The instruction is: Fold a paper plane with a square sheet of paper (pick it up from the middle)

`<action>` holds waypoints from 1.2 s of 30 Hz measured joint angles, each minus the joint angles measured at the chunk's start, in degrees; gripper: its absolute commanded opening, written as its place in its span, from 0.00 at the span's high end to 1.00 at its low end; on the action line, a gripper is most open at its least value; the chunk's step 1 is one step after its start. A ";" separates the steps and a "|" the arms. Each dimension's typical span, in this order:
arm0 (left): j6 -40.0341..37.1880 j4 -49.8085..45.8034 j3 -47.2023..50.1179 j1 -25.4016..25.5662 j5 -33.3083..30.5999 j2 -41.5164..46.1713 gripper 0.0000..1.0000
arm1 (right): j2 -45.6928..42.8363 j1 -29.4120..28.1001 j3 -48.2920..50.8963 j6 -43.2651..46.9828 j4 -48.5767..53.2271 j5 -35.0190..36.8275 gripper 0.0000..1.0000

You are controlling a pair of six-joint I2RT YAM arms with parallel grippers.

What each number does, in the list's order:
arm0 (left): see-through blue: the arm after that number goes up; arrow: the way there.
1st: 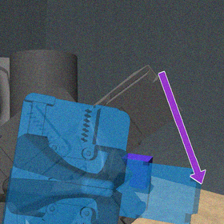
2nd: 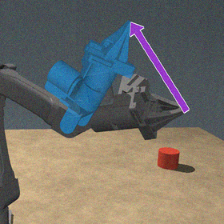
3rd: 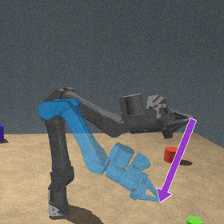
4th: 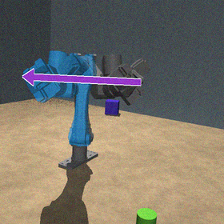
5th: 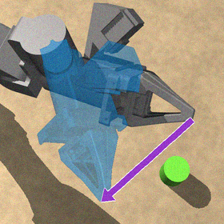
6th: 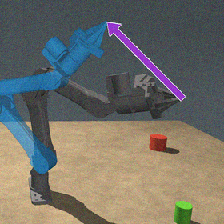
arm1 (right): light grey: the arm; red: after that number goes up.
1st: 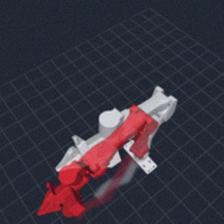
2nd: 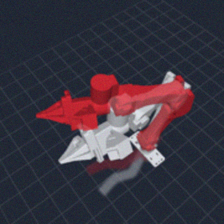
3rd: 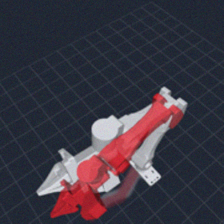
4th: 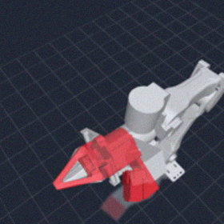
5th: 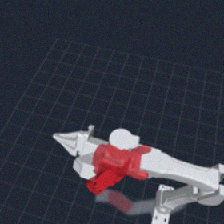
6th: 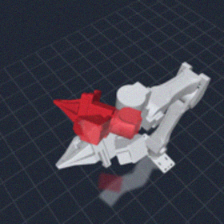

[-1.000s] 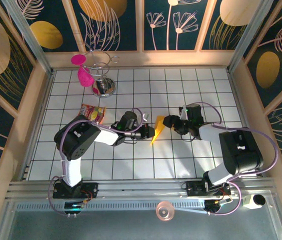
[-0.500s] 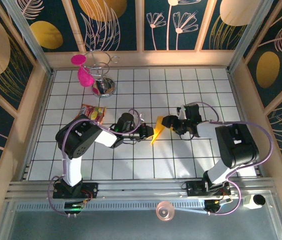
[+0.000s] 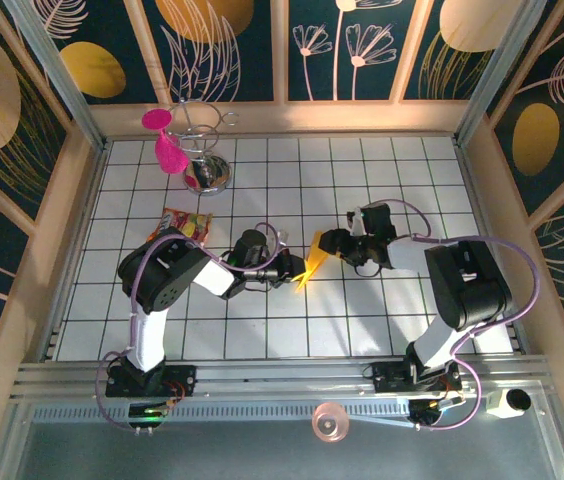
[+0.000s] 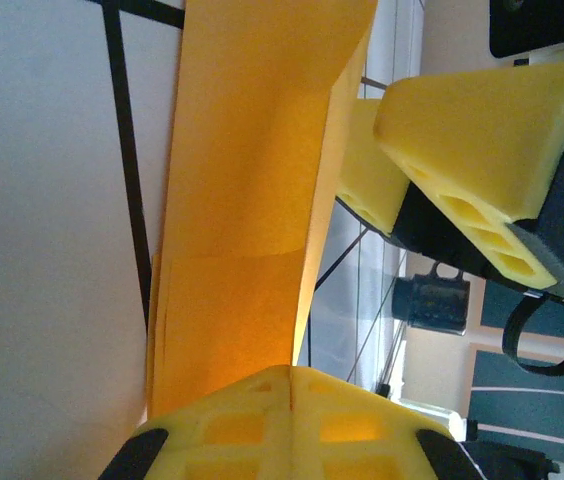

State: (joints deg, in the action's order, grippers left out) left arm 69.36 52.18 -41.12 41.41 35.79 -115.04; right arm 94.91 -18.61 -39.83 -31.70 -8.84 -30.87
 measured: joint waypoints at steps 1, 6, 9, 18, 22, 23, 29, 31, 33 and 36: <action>0.17 0.31 0.00 -0.13 -0.02 -0.11 1.00 | 0.13 -0.11 -0.28 0.11 0.39 0.28 0.41; 0.61 0.79 0.00 -0.22 -0.04 -0.26 1.00 | 0.74 -0.74 -1.75 0.33 2.93 2.01 0.44; 0.61 0.74 0.00 -0.22 -0.07 -0.33 1.00 | 1.27 -1.29 -2.99 0.33 4.94 3.48 0.46; -0.57 -0.59 0.00 -0.22 -0.46 -0.33 0.88 | 3.23 -3.67 -7.54 0.22 12.13 9.60 0.49; -2.84 -3.43 -0.04 -0.22 -1.42 0.26 0.82 | 4.31 -4.79 -9.31 0.02 14.82 12.15 0.49; -3.50 -4.48 -0.07 -0.22 -1.77 1.01 0.81 | 4.48 -5.03 -9.73 -0.04 15.43 12.74 0.49; -6.88 -9.27 -0.07 -0.22 -4.11 4.74 0.75 | 5.14 -6.10 -11.21 -0.15 17.53 15.15 0.49; -7.89 -10.58 -0.07 -0.22 -5.01 5.51 0.72 | 5.29 -6.21 -11.54 -0.20 18.01 15.50 0.49; -8.81 -12.11 -0.07 -0.22 -5.88 6.12 0.68 | 5.40 -6.29 -11.76 -0.33 18.32 15.76 0.49; -9.86 -14.01 -0.04 -0.22 -6.91 6.91 0.64 | 5.49 -6.36 -11.85 -0.37 18.45 15.91 0.49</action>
State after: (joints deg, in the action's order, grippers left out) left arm 59.51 38.17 -41.17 41.19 28.88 -108.14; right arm 100.40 -24.97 -51.68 -32.08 9.61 -14.96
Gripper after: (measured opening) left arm 0.336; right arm 0.507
